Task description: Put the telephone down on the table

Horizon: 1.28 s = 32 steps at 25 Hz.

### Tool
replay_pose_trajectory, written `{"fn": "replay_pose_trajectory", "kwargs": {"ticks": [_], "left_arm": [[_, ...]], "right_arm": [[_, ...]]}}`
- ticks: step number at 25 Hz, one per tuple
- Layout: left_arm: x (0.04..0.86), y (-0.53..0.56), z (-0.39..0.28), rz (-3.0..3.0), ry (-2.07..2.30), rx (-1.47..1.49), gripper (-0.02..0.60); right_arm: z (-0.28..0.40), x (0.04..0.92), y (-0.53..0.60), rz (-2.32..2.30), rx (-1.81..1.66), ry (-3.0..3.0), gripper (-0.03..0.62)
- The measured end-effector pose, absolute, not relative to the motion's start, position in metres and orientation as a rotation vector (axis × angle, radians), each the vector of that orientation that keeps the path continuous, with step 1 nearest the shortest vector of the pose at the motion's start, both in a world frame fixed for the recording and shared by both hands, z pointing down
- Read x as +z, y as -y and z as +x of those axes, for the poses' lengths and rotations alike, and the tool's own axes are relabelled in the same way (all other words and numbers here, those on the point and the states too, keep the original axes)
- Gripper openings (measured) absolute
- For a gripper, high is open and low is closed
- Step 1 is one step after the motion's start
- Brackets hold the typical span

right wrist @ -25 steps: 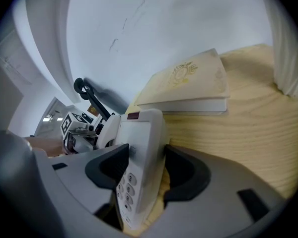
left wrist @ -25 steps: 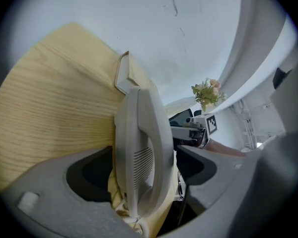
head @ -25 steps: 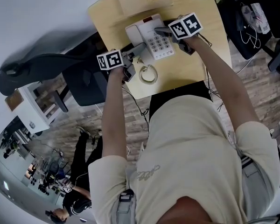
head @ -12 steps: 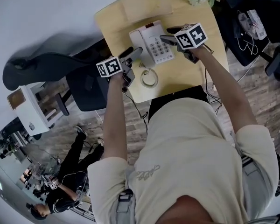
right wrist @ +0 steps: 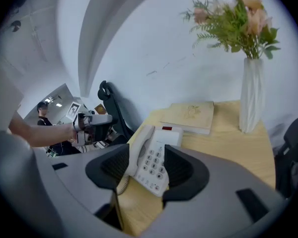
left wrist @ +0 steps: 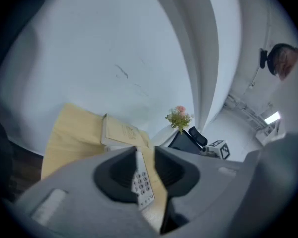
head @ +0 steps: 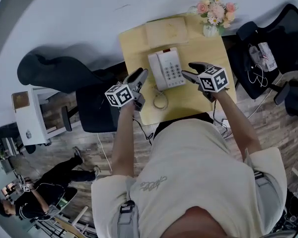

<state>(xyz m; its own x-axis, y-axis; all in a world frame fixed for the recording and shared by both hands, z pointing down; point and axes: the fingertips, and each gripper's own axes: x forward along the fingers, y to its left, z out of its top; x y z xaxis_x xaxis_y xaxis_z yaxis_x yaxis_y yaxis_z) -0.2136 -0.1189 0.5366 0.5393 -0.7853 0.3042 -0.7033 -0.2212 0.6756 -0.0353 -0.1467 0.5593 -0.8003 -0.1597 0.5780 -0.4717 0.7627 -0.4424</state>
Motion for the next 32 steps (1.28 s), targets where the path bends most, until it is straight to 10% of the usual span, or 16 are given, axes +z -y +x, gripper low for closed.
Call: {"fn": "replay_pose_trajectory", "kwargs": {"ticks": [1,2,14,24,32], "left_arm": [[0.527,0.116,-0.214,1.988,1.233,-0.132,0.04],[0.518,0.114,-0.213,2.008,1.245,-0.142,0.025],[0.385,0.092,-0.162,2.409,1.253,-0.038,0.017],[0.312,0.095,-0.148,2.573,1.39,0.045,0.017],[0.268,0.095,-0.155,2.591,1.563,0.057,0.017]], "right_arm": [[-0.034,0.549,0.143,0.478,0.802,2.458,0.222],[-0.033,0.539,0.138,0.48,0.798,2.477,0.222],[-0.033,0.42,0.11,0.435,0.58,2.711,0.221],[-0.036,0.328,0.114,0.575,0.357,2.896,0.012],[-0.037,0.275,0.113,0.613,0.166,2.968,0.003]]}}
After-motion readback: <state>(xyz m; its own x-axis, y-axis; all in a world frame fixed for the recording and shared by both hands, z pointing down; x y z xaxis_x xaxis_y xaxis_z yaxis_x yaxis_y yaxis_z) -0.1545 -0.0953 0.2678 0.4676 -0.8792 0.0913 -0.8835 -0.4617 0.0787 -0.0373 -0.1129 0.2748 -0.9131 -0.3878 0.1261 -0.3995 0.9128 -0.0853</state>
